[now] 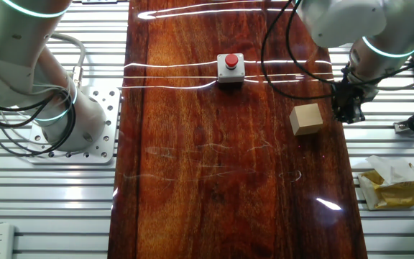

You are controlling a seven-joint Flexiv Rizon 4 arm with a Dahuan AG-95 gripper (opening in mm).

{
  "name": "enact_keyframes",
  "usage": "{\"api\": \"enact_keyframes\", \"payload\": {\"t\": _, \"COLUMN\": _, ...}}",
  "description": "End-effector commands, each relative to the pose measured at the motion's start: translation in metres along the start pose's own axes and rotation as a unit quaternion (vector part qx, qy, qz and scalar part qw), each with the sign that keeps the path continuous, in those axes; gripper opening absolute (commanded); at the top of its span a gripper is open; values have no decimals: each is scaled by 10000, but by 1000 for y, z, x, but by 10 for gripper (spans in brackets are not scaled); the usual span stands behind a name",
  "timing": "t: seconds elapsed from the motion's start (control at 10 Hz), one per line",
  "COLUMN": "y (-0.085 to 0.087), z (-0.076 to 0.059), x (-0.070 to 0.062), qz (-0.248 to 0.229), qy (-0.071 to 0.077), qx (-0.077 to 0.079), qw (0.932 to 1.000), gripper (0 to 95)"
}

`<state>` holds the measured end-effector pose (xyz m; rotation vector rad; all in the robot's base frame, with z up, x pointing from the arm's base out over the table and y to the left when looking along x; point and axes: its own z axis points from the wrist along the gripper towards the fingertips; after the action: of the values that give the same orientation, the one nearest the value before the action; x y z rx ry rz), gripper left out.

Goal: Use the gripper to push the small block from left to right

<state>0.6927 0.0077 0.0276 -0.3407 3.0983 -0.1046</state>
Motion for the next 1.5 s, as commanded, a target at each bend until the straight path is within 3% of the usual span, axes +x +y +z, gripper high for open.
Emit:
{"api": "enact_keyframes", "payload": {"t": 0.1, "y": 0, "z": 4, "x": 6, "qz": -5, "qy": -12, "qx": -9, "qw": 10000, "gripper": 0}}
{"api": "enact_keyframes", "payload": {"t": 0.4, "y": -1, "z": 12, "x": 31, "qz": -28, "qy": -26, "qx": -10, "qw": 10000, "gripper": 0}}
{"api": "enact_keyframes", "payload": {"t": 0.7, "y": -3, "z": -4, "x": 37, "qz": -28, "qy": 2, "qx": -25, "qw": 10000, "gripper": 0}}
{"api": "enact_keyframes", "payload": {"t": 1.5, "y": 5, "z": 2, "x": 51, "qz": -28, "qy": -21, "qx": -49, "qw": 10000, "gripper": 0}}
